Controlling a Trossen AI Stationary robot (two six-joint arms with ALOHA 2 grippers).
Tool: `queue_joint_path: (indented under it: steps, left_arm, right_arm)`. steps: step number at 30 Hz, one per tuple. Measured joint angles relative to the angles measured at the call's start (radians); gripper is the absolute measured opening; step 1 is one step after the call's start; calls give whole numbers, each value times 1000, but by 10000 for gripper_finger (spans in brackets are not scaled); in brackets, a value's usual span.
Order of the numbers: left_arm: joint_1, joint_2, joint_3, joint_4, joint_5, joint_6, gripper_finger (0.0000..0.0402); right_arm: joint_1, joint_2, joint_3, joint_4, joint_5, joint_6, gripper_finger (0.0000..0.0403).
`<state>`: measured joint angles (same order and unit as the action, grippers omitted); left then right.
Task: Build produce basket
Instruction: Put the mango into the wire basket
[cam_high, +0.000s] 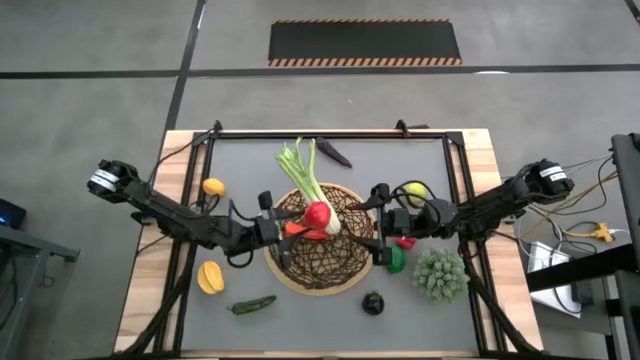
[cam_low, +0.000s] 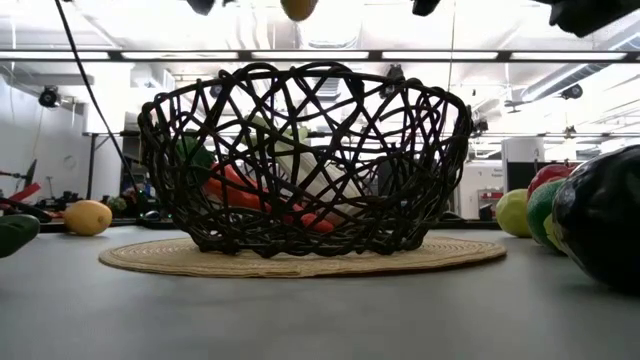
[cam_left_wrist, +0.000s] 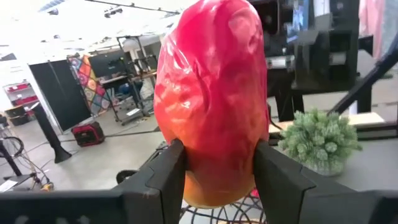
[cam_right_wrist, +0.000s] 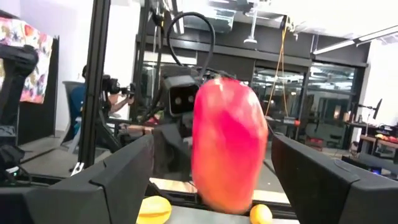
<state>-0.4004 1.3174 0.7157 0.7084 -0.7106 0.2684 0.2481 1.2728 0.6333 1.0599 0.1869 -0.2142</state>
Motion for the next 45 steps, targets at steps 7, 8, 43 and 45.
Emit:
queue_joint_path:
  steps: [7,8,43,45]
  left_arm:
    - [36,87,36,63,37,1,143]
    - [37,99,36,77,39,1,143]
    - [60,122,14,138,47,83,259]
    - [60,101,9,128,45,111,261]
  right_arm:
    - [0,40,62,-68,89,-7,306]
    - [0,47,66,-74,112,-10,305]
    - [-16,36,125,-275,134,85,197]
    - [-16,26,126,-303,164,111,197]
